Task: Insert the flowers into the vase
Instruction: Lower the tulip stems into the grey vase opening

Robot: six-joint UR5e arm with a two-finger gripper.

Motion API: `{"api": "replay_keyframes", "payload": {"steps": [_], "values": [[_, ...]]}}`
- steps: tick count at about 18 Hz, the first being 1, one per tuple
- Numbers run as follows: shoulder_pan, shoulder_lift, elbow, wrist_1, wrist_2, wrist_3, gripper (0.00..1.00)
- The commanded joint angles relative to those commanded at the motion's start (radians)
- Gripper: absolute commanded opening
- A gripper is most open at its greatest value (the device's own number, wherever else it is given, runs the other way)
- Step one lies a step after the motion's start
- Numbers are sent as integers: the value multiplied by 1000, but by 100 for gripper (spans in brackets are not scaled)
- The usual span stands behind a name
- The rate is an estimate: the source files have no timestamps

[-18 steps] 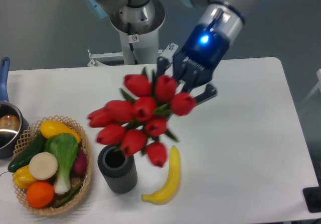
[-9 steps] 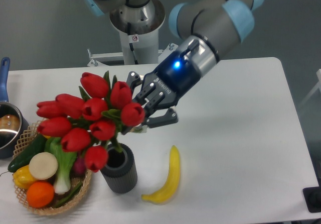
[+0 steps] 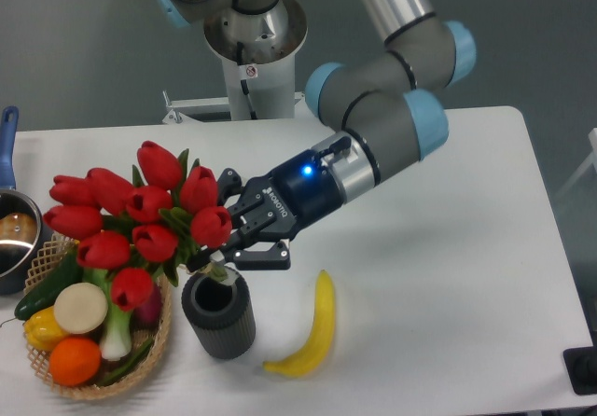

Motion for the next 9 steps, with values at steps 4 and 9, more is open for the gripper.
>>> {"api": "replay_keyframes", "payload": {"steps": [4,9], "values": [[0,-12,-41,0,-5,74,25],[0,-11,-94,0,-11,115,25]]}}
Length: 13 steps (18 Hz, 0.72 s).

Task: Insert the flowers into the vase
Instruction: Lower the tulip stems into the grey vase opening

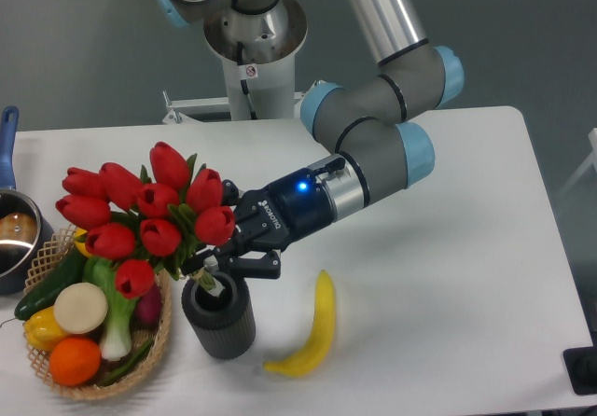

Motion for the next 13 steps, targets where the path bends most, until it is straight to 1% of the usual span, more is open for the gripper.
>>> {"api": "replay_keyframes", "payload": {"steps": [7,13], "values": [[2,-5,-35,0,0,35,25],[2,-41,-37,0,-2,77,25]]}}
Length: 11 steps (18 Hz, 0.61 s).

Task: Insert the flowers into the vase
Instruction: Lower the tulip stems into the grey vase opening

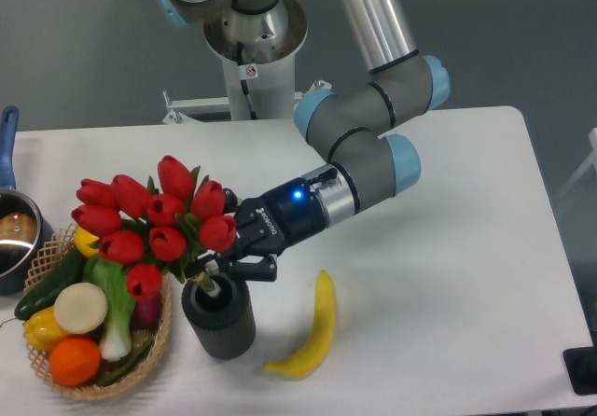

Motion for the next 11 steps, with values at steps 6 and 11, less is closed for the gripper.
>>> {"api": "replay_keyframes", "payload": {"steps": [6,11], "values": [[-2,-20,-8,0,0,3,25],[6,-26,-21,0,0,5,25]]}}
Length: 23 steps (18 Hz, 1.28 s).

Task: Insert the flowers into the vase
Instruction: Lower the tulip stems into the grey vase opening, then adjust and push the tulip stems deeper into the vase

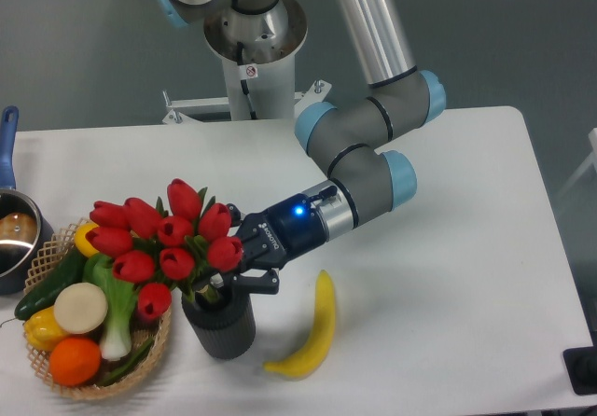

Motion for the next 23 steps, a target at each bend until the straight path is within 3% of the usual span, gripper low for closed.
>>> {"api": "replay_keyframes", "payload": {"steps": [23], "values": [[14,-60,-29,0,12,98,26]]}}
